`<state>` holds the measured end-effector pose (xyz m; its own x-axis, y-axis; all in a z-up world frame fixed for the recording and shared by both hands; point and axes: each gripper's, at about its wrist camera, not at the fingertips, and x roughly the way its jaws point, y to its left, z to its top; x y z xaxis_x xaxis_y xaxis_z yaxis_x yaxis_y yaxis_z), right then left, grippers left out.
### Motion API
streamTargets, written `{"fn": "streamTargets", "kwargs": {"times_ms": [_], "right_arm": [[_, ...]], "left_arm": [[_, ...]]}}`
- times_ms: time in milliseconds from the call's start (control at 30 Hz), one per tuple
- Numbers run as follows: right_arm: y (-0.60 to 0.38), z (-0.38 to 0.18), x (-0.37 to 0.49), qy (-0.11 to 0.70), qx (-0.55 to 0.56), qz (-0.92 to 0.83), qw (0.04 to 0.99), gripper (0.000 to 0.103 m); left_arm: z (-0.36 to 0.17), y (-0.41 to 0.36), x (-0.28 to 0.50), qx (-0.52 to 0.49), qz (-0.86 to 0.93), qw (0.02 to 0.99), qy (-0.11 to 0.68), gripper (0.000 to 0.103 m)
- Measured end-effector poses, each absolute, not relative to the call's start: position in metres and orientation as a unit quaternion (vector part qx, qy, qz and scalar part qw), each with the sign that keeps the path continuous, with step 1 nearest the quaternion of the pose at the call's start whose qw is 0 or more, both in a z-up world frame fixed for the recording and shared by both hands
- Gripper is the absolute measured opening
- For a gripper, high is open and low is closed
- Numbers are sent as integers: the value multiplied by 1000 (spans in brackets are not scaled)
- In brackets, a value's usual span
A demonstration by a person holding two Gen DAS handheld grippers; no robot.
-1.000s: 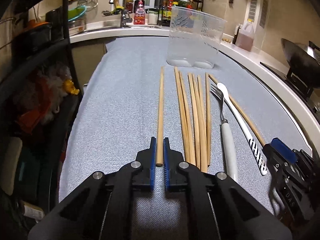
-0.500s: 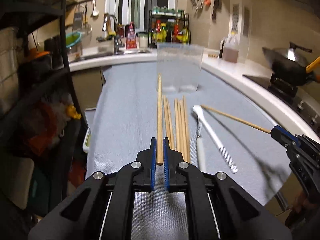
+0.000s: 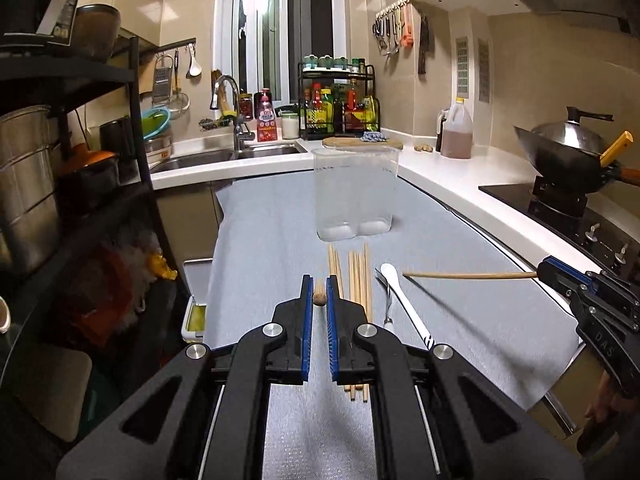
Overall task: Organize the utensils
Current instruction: 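Carry both chopsticks over the clear container and open both tools to drop them in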
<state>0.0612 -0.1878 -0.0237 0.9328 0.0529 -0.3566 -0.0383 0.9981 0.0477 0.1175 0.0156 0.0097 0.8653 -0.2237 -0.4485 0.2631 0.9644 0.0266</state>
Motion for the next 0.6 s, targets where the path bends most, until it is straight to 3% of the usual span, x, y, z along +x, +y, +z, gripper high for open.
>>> {"fn": "streamTargets", "kwargs": {"times_ms": [267,600], "right_arm": [[-197,20,95,156,27,20,987,5],[-215,61,149,156,57,15,986,5]], "left_arm": [[49,10,140,39,-134,970,201,7],[87,5,200,8,-145,960,238,7]]}}
